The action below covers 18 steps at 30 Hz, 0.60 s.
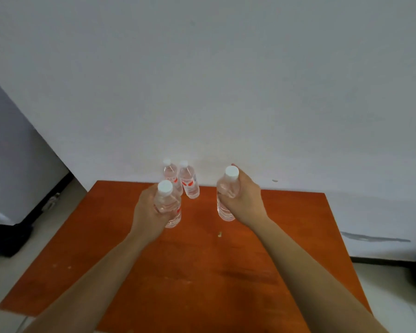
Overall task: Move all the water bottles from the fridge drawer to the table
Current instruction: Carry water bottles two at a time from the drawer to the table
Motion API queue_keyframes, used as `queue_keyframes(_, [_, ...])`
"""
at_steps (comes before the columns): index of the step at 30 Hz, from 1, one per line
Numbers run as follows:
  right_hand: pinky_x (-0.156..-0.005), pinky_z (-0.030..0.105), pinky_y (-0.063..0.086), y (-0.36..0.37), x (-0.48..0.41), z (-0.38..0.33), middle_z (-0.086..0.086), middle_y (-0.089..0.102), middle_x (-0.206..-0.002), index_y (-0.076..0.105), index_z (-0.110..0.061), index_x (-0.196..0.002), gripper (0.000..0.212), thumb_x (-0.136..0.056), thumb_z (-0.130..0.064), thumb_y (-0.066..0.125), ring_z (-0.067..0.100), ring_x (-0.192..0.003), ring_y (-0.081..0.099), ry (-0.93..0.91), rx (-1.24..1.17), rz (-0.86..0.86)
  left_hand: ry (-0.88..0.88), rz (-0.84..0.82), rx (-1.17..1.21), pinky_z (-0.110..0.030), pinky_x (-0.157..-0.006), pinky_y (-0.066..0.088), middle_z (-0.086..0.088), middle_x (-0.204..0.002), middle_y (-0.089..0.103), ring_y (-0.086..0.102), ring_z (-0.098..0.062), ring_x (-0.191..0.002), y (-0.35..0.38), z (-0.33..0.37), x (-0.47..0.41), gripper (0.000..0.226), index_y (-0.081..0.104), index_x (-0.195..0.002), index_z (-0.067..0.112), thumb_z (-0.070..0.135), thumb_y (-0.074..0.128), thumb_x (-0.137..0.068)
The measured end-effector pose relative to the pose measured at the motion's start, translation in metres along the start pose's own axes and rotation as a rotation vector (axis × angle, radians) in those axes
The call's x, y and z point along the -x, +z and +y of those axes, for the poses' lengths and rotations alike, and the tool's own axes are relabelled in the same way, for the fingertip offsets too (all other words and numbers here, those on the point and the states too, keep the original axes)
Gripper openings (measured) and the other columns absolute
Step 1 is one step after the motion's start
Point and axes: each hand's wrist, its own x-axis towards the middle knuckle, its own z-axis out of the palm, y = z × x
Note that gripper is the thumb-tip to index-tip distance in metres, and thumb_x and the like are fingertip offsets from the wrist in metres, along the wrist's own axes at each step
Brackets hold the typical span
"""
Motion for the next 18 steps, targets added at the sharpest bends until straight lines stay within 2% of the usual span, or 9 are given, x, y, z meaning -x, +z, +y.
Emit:
queue_keyframes(2, [-0.080, 0.030, 0.053, 0.017, -0.023, 0.003, -0.012, 0.064, -0.098, 0.055, -0.029, -0.107, 0.026, -0.085, -0.027, 0.068, 0.010, -0.093, 0.063, 0.026, 0.046, -0.015, -0.030, -0.023, -0.024, -0.034, -0.087, 0.042, 0.003, -0.117, 0.055, 0.053, -0.018, -0.107, 0.002, -0.020, -0.031, 0.071, 0.054, -0.128, 0.017, 0.012, 0.089, -0.066])
queue_keyframes(3, [-0.076, 0.030, 0.053, 0.027, -0.034, 0.007, -0.012, 0.063, -0.094, 0.055, -0.027, -0.105, 0.024, -0.085, -0.028, 0.069, 0.011, -0.090, 0.063, 0.034, 0.070, -0.022, -0.045, -0.031, -0.041, -0.035, -0.086, 0.043, 0.002, -0.117, 0.056, 0.055, -0.020, -0.107, 0.002, -0.032, -0.047, 0.071, 0.054, -0.128, 0.016, 0.013, 0.089, -0.066])
queue_keyframes(6, [-0.077, 0.030, 0.052, 0.058, -0.066, 0.020, -0.010, 0.063, -0.098, 0.054, -0.023, -0.114, 0.033, -0.085, -0.032, 0.070, 0.014, -0.090, 0.063, 0.070, 0.157, -0.030, -0.071, -0.063, -0.080, -0.035, -0.085, 0.045, -0.002, -0.119, 0.062, 0.060, -0.026, -0.109, 0.006, -0.068, -0.097, 0.071, 0.055, -0.129, 0.017, 0.015, 0.088, -0.066])
queue_keyframes(9, [-0.078, 0.035, 0.054, 0.091, -0.097, 0.036, -0.007, 0.066, -0.105, 0.052, -0.027, -0.121, 0.042, -0.084, -0.038, 0.069, 0.020, -0.093, 0.066, 0.165, 0.268, 0.012, -0.075, -0.101, -0.135, -0.040, -0.090, 0.048, -0.001, -0.127, 0.063, 0.059, -0.026, -0.115, 0.009, -0.101, -0.146, 0.072, 0.054, -0.133, 0.021, 0.015, 0.086, -0.069])
queue_keyframes(12, [-0.081, 0.036, 0.055, 0.125, -0.128, 0.053, -0.003, 0.067, -0.113, 0.052, -0.026, -0.128, 0.048, -0.084, -0.034, 0.070, 0.024, -0.100, 0.066, 0.246, 0.320, 0.039, -0.103, -0.128, -0.162, -0.043, -0.092, 0.049, -0.002, -0.128, 0.063, 0.059, -0.027, -0.116, 0.016, -0.140, -0.193, 0.072, 0.052, -0.135, 0.021, 0.015, 0.084, -0.071])
queue_keyframes(16, [-0.078, 0.028, 0.047, 0.164, -0.158, 0.078, -0.002, 0.066, -0.114, 0.053, -0.021, -0.129, 0.055, -0.080, -0.031, 0.077, 0.022, -0.101, 0.065, 0.337, 0.295, 0.081, -0.138, -0.132, -0.149, -0.034, -0.084, 0.043, -0.002, -0.123, 0.064, 0.061, -0.026, -0.112, 0.025, -0.184, -0.245, 0.059, 0.055, -0.128, 0.020, 0.019, 0.083, -0.076])
queue_keyframes(18, [-0.078, 0.029, 0.048, 0.184, -0.172, 0.087, 0.000, 0.066, -0.112, 0.052, -0.018, -0.128, 0.057, -0.079, -0.031, 0.078, 0.021, -0.101, 0.064, 0.397, 0.268, 0.110, -0.148, -0.155, -0.148, -0.031, -0.083, 0.041, -0.001, -0.119, 0.065, 0.060, -0.022, -0.108, 0.031, -0.206, -0.266, 0.052, 0.057, -0.123, 0.019, 0.019, 0.082, -0.077])
